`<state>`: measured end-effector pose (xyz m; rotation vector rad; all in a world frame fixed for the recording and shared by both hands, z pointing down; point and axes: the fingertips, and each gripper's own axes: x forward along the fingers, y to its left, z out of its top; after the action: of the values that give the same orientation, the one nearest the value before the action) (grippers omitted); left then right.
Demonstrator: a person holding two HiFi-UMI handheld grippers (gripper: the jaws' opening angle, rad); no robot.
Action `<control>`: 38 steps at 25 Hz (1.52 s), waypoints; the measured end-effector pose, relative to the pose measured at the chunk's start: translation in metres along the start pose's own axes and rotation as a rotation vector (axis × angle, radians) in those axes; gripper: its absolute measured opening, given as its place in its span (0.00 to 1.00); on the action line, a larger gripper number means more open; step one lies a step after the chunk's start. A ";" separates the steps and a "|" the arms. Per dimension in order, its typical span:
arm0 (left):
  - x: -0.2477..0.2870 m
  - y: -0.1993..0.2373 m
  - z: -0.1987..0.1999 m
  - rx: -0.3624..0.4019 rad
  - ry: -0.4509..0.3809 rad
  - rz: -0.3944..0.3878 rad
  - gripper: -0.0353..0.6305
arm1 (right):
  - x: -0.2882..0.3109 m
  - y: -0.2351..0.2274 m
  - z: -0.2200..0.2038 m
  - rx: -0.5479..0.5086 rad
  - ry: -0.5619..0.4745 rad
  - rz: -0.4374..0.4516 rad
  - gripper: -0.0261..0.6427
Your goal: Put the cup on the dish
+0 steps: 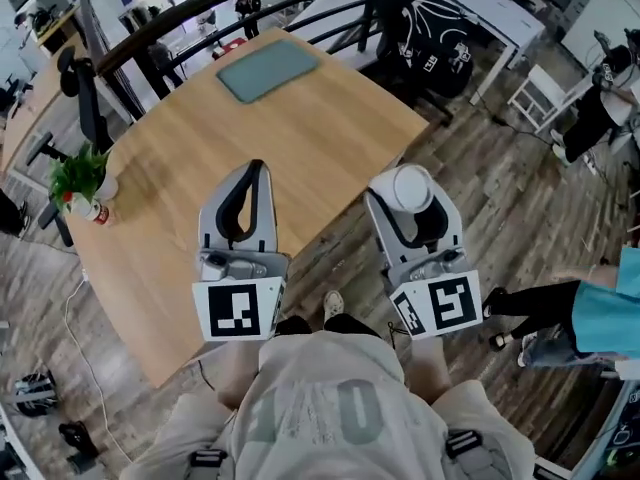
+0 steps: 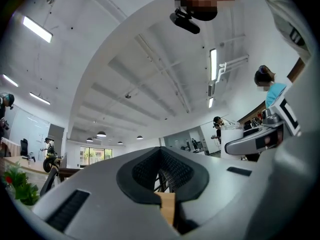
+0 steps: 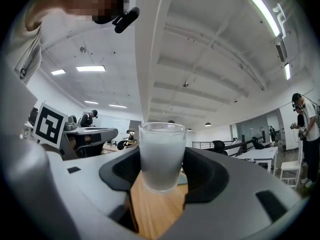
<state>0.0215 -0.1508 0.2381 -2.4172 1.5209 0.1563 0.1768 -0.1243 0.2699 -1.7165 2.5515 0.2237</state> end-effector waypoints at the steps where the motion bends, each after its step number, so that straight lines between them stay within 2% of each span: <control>1: 0.008 -0.001 0.002 0.000 -0.005 0.014 0.07 | 0.006 -0.007 0.000 0.004 -0.005 0.019 0.44; 8: 0.048 0.009 -0.006 0.000 0.038 0.078 0.07 | 0.054 -0.027 0.004 0.002 -0.037 0.104 0.44; 12: 0.076 0.020 -0.004 0.020 0.008 0.091 0.07 | 0.081 -0.039 0.001 -0.006 -0.046 0.111 0.44; 18: 0.111 0.046 -0.022 0.009 0.030 0.115 0.07 | 0.131 -0.050 -0.009 -0.010 -0.024 0.135 0.44; 22: 0.136 0.068 -0.038 0.030 0.049 0.126 0.07 | 0.174 -0.053 -0.019 -0.019 0.001 0.170 0.44; 25: 0.164 0.087 -0.061 0.041 0.074 0.126 0.07 | 0.220 -0.058 -0.036 -0.002 0.034 0.189 0.44; 31: 0.226 0.131 -0.112 -0.013 0.090 0.138 0.07 | 0.336 -0.074 -0.089 0.085 0.105 0.218 0.44; 35: 0.272 0.170 -0.158 -0.062 0.128 0.178 0.07 | 0.427 -0.086 -0.130 0.170 0.142 0.237 0.44; 38: 0.306 0.192 -0.196 -0.076 0.154 0.191 0.07 | 0.495 -0.098 -0.162 0.163 0.164 0.219 0.44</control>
<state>-0.0268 -0.5510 0.3179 -2.3860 1.8466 0.0694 0.0853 -0.6387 0.3573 -1.4558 2.7854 -0.1187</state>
